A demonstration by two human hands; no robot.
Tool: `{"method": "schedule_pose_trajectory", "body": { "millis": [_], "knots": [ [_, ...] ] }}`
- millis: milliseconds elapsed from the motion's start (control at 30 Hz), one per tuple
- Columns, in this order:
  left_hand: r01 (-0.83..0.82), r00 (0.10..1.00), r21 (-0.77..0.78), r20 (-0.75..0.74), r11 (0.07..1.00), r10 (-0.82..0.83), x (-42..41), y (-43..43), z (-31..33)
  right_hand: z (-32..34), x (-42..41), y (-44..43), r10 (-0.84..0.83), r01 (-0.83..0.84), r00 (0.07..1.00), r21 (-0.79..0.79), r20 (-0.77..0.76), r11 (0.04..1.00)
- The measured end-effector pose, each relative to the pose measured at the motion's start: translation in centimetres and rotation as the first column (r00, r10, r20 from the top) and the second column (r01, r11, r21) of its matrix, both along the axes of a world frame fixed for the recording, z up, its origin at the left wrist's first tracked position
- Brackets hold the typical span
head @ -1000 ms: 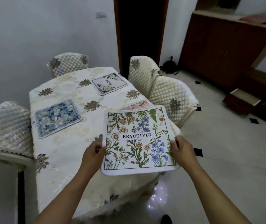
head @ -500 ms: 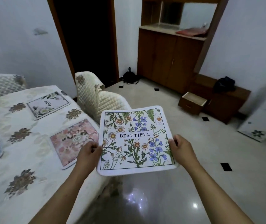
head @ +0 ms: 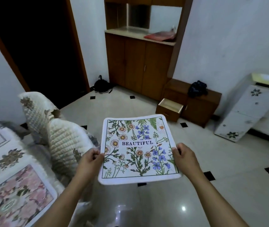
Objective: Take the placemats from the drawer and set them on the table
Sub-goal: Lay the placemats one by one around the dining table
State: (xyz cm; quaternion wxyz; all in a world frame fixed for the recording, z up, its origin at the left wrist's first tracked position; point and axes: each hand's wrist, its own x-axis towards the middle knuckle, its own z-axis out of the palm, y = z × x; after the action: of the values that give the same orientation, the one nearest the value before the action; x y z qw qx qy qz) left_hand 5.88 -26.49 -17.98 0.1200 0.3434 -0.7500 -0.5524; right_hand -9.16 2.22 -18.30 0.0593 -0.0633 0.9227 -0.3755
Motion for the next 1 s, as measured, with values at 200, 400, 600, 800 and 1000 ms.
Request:
{"method": "schedule_pose_trajectory", "body": {
  "millis": [200, 400, 600, 800, 1000],
  "knots": [
    [0.159, 0.987, 0.030, -0.008, 0.987, -0.159, -14.8, -1.8, 1.2, 2.4, -11.1, 0.4, -0.145, 0.145, 0.989, 0.012, -0.008, 0.989],
    [0.218, 0.976, 0.004, -0.011, 0.976, -0.218, -27.6, -2.9, 1.1, 1.7, -21.8, 0.0, -0.212, 0.212, 0.977, -0.024, 0.031, 0.977],
    [0.094, 0.996, 0.000, 0.005, 0.996, -0.094, -38.1, -5.6, 0.6, 0.4, -36.5, -4.9, -0.042, 0.045, 0.998, -0.049, 0.049, 0.998],
    [-0.157, 0.987, -0.064, 0.033, 0.985, 0.160, -43.8, -11.3, 1.8, 1.4, -49.8, -15.4, 0.235, -0.232, 0.970, -0.050, 0.057, 0.971],
    [-0.365, 0.930, -0.031, 0.024, 0.930, 0.366, -46.9, -20.3, 1.1, 1.6, -57.6, -29.4, 0.438, -0.437, 0.898, -0.031, 0.044, 0.899]
  ]
}}
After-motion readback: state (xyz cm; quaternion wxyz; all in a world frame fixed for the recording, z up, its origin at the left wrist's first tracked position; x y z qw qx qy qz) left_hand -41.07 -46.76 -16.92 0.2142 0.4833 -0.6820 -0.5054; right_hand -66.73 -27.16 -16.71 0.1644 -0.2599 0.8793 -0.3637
